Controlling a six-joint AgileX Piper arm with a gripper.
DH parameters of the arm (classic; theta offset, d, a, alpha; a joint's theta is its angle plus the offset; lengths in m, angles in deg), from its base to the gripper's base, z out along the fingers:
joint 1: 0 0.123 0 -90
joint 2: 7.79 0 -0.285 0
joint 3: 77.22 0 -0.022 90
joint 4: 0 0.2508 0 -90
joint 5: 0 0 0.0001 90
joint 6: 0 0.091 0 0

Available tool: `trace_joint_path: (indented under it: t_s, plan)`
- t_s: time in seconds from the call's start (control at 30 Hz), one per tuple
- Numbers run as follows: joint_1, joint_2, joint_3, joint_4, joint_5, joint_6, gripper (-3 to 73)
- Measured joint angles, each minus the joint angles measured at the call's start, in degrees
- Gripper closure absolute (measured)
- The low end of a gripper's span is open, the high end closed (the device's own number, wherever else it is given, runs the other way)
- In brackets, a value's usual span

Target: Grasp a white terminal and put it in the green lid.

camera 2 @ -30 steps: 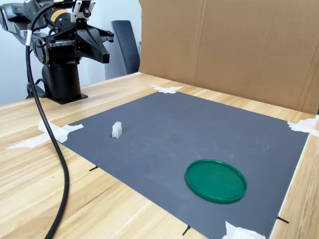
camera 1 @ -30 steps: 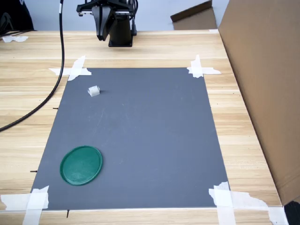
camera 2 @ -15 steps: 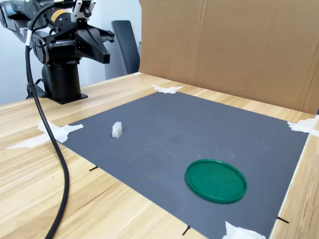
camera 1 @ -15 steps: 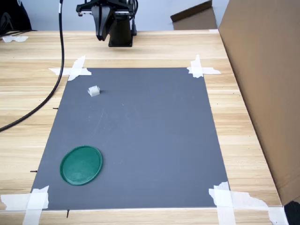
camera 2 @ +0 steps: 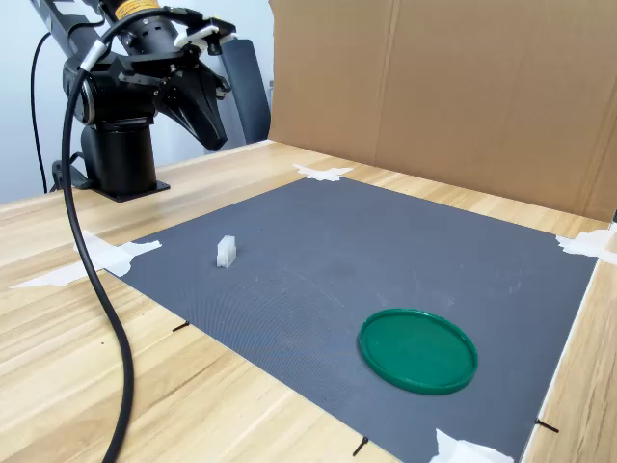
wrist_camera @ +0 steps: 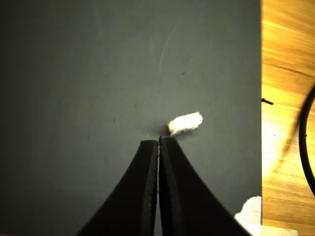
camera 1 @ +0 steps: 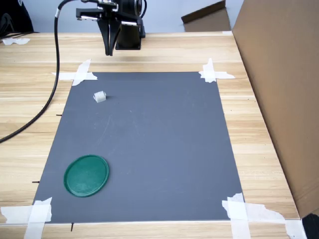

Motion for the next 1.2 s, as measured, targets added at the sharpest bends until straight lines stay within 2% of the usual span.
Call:
trace_joint_path:
  t_s: [0.03, 0.07, 0.13, 0.23, 0.4, 0.6, 0.77, 1.03, 1.2]
  plan:
    - [0.0, 0.9, -0.69, 0.0, 0.83, -1.43, 72.2]
    - [0.0, 4.4, -3.26, -0.1, 3.45, -6.14, 72.2]
    - [0.0, 9.25, -8.49, -0.17, 13.69, -13.09, 72.2]
    - [0.0, 12.57, -12.71, -0.67, 18.97, -13.72, 72.2]
    - [0.0, 16.61, -16.15, -3.47, 22.3, -13.18, 72.2]
    - [0.0, 20.36, -18.43, -5.95, 22.96, -5.86, 72.2]
    - [0.0, 27.78, -19.75, -10.01, 23.23, -3.68, 72.2]
    - [0.0, 34.66, -28.08, -10.2, 24.48, -8.4, 72.2]
    - [0.0, 37.38, -31.63, -8.43, 27.88, -9.36, 72.2]
